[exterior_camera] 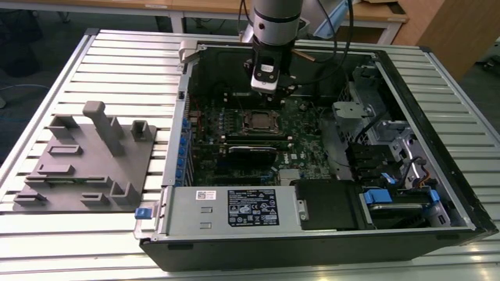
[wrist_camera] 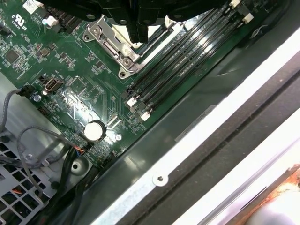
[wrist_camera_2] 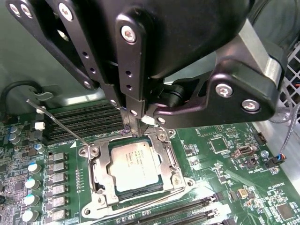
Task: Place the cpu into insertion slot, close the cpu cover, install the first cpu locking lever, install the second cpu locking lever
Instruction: 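Close the cpu cover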
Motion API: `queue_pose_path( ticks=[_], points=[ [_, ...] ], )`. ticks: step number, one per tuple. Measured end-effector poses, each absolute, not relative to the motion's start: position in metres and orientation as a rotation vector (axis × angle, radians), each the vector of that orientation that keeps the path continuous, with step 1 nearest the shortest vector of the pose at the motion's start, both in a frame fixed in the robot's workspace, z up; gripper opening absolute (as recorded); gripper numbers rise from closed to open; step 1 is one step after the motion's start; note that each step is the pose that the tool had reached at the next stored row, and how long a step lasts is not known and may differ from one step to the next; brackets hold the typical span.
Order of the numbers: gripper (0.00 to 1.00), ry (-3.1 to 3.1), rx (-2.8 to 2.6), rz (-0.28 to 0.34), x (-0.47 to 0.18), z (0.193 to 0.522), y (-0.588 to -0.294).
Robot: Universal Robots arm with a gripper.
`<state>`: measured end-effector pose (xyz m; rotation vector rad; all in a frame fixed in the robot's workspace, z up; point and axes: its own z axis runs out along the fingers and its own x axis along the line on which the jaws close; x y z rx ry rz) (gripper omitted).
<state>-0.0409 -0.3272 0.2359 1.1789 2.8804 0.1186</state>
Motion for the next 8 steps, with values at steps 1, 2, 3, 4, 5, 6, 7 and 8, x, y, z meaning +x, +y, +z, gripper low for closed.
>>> queue_pose_path(
  ticks=[1,2,3,4,5,6,7,8],
  points=[
    [0.10,2.882,1.175,0.119,-0.0409,0.2358,-0.3272],
    [0.10,2.882,1.175,0.119,-0.0409,0.2359,-0.3272],
    [0.10,2.882,1.175,0.119,-0.0409,0.2358,-0.3272],
    [0.10,2.882,1.175,0.119,-0.0409,0.2358,-0.3272],
    [0.10,2.882,1.174,0.119,-0.0409,0.2358,-0.3272],
    [0.10,2.882,1.174,0.119,-0.0409,0.2358,-0.3272],
    [0.10,2.882,1.174,0.119,-0.0409,0.2359,-0.3272],
    [0.10,2.882,1.174,0.119,-0.0409,0.2359,-0.3272]
  ],
)
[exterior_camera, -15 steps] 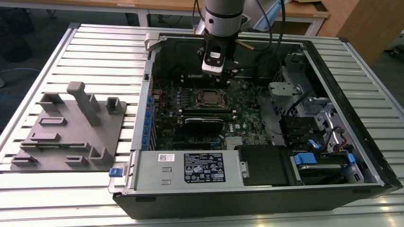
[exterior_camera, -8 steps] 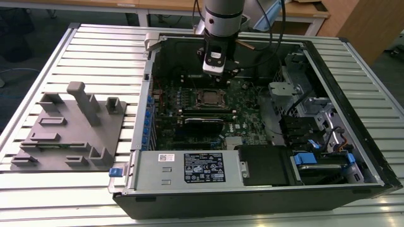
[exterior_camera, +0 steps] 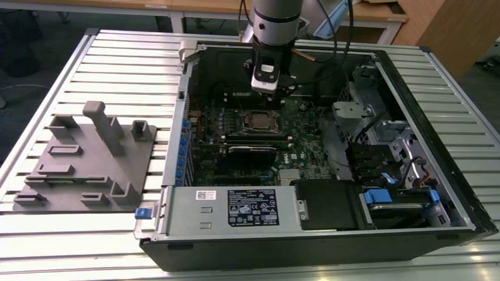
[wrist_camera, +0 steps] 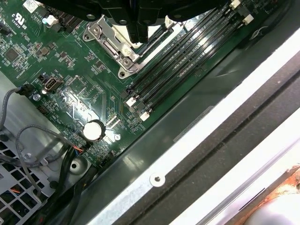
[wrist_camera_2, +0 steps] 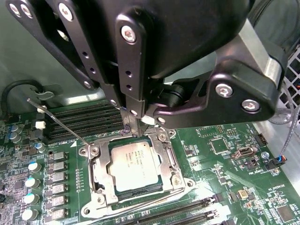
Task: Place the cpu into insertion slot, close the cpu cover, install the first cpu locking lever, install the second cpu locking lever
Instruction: 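Close the cpu cover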
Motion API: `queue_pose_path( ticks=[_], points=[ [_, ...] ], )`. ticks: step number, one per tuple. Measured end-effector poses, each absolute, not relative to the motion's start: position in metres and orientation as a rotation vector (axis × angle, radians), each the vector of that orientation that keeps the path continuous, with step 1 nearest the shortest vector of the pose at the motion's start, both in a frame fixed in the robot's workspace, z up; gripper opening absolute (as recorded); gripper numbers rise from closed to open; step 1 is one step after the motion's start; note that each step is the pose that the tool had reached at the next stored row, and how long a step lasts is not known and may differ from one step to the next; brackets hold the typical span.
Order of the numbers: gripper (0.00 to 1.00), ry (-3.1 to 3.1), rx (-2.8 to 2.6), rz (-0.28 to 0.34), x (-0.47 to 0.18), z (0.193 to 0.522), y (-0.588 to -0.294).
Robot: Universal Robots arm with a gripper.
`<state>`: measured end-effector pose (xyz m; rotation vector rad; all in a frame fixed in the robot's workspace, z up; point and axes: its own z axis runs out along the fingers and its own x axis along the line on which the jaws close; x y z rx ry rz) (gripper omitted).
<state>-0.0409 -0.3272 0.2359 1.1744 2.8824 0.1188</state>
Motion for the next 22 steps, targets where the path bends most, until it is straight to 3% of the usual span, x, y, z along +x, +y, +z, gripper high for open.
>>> queue_pose_path(
  ticks=[22],
  points=[
    [0.10,2.968,0.956,0.121,-0.0410,0.2353,-0.3272]
  ],
)
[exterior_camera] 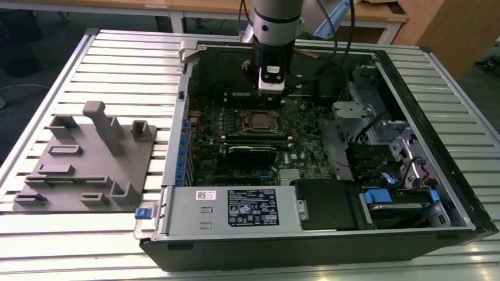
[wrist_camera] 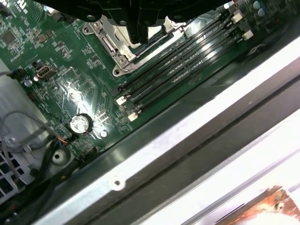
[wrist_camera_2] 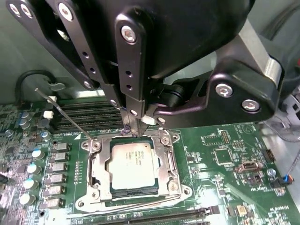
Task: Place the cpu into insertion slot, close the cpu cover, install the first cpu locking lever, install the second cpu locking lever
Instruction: 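Close the cpu cover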
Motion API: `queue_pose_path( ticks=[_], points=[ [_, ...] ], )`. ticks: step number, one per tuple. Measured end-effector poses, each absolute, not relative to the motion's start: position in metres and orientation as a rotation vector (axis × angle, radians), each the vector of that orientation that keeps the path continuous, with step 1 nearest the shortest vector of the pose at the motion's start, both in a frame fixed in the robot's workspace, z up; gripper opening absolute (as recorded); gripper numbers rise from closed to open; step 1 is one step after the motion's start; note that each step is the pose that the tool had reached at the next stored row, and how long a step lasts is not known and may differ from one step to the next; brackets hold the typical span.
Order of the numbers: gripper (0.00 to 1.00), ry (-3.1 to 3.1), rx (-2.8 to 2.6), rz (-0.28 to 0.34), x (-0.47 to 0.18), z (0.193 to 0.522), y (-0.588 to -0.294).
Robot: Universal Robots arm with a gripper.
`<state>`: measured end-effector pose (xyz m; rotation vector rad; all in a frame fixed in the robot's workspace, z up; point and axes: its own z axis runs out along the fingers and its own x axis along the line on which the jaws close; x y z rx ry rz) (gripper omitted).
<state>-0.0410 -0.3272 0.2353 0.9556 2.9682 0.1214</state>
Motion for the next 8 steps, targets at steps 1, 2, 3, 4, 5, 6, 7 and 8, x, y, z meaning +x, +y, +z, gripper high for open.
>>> queue_pose_path(
  ticks=[1,2,3,4,5,6,7,8],
  points=[
    [0.10,2.974,0.938,0.122,-0.0410,0.2351,-0.3272],
    [0.10,2.980,0.921,0.122,-0.0409,0.2350,-0.3272],
    [0.10,2.986,0.903,0.122,-0.0409,0.2349,-0.3272],
    [0.10,2.992,0.884,0.122,-0.0409,0.2348,-0.3272],
    [0.10,2.998,0.866,0.123,-0.0409,0.2347,-0.3272],
    [0.10,3.004,0.846,0.123,-0.0409,0.2346,-0.3272],
    [0.10,3.010,0.828,0.123,-0.0409,0.2345,-0.3272],
    [0.10,3.015,0.810,0.123,-0.0409,0.2345,-0.3272]
  ],
)
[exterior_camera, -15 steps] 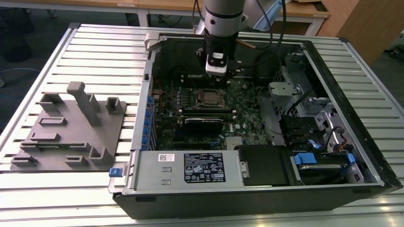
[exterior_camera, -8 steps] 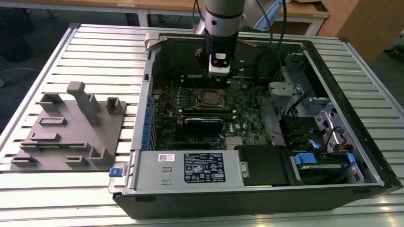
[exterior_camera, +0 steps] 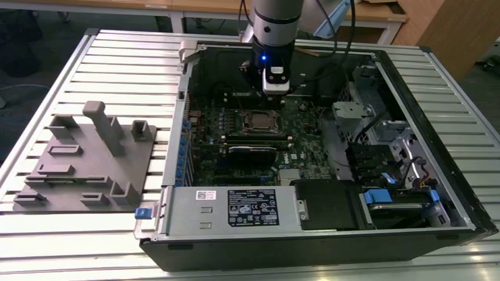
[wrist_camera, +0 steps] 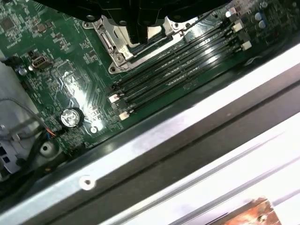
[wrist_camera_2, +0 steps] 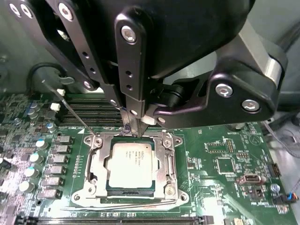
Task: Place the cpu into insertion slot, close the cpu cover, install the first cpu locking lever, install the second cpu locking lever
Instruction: 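Close the cpu cover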
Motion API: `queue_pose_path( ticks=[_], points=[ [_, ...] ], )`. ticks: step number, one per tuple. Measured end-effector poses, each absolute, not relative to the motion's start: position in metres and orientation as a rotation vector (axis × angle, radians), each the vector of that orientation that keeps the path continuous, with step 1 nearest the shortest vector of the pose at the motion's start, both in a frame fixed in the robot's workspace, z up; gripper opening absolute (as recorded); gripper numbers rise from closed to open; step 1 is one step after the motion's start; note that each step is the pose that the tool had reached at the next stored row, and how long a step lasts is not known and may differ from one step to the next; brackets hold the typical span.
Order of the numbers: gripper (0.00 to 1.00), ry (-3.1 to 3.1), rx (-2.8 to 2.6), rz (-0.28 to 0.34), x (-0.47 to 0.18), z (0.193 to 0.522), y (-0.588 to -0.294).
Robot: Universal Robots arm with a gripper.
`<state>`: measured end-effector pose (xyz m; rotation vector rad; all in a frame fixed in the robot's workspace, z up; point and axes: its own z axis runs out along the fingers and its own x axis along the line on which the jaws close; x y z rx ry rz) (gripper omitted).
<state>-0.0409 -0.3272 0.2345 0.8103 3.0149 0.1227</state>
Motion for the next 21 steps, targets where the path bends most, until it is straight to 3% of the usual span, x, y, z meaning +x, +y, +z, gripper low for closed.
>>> queue_pose_path(
  ticks=[8,14,21],
  points=[
    [0.10,3.051,0.668,0.103,-0.0409,0.2341,-0.3272],
    [0.10,3.064,0.577,0.039,-0.0409,0.2340,-0.3272],
    [0.10,3.087,0.436,0.036,-0.0409,0.2325,-0.3272]
  ],
)
